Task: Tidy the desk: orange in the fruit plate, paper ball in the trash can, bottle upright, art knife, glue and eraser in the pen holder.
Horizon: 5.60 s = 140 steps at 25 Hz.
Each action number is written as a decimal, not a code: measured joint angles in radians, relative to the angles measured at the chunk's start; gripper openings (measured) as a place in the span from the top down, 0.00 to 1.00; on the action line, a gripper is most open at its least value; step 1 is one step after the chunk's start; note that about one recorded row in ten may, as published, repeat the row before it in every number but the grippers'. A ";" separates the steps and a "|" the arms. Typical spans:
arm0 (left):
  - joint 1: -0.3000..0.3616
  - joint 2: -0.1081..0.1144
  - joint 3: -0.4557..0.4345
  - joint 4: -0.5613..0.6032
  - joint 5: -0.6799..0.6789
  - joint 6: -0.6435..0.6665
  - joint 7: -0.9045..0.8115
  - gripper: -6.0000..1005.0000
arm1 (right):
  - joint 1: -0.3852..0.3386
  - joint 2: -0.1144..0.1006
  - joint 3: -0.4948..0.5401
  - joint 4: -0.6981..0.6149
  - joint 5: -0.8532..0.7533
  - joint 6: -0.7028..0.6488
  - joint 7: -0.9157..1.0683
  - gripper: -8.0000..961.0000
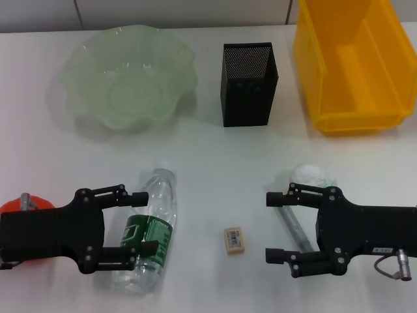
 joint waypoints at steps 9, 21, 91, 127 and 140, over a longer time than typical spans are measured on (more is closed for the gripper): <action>0.001 0.001 -0.003 -0.001 -0.002 -0.001 -0.001 0.20 | -0.001 -0.001 0.012 0.008 0.001 0.004 -0.001 0.13; 0.088 0.025 -0.277 0.025 -0.024 0.008 0.005 0.20 | 0.002 -0.001 0.030 0.030 0.013 0.040 -0.013 0.13; -0.140 0.005 -0.290 -0.075 -0.211 -0.159 0.025 0.28 | -0.051 -0.001 0.016 -0.523 0.092 -0.035 0.621 0.13; 0.088 0.002 -0.232 -0.148 -0.194 -0.094 0.212 0.16 | 0.338 -0.003 -0.581 -0.623 -0.701 0.274 1.592 0.43; 0.089 0.004 -0.224 -0.148 -0.192 -0.084 0.206 0.17 | 0.249 -0.003 -0.327 -1.044 -0.702 0.155 1.603 0.57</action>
